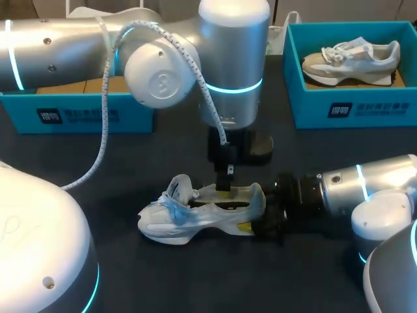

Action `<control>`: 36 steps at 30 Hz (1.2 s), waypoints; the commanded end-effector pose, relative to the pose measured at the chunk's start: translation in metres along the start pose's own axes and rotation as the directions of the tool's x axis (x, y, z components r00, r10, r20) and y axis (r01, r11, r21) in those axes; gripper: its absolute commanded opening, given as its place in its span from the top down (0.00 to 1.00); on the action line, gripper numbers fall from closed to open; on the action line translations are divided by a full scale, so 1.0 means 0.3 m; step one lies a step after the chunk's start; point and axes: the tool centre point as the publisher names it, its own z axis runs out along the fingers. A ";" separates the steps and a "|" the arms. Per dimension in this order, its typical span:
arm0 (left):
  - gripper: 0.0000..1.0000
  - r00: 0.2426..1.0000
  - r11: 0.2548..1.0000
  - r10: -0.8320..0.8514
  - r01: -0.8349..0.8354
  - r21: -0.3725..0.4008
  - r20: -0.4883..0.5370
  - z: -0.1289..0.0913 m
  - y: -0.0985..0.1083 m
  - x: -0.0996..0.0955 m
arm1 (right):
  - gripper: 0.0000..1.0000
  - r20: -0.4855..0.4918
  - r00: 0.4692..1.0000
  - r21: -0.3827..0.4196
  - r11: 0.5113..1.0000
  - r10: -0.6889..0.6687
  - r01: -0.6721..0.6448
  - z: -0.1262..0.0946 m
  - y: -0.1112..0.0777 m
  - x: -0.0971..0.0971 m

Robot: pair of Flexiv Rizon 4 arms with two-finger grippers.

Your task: Take the shoe out of the shoebox, open the shoe tongue, remove and reinsert the insole, then place the shoe into the shoebox

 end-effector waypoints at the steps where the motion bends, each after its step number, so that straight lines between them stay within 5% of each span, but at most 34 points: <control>1: 1.00 1.000 1.000 0.012 -0.012 0.002 0.001 0.019 -0.005 -0.006 | 1.00 0.000 1.000 0.002 1.000 0.000 0.000 0.004 0.000 0.002; 26: 1.00 0.996 0.999 -0.040 0.037 0.034 0.079 0.203 -0.029 -0.098 | 1.00 0.000 1.000 0.002 1.000 0.000 0.000 0.004 0.000 0.002; 36: 1.00 0.998 0.998 -0.054 0.054 0.010 0.034 0.259 -0.011 -0.113 | 1.00 0.000 1.000 0.002 1.000 0.000 0.000 0.004 0.000 0.002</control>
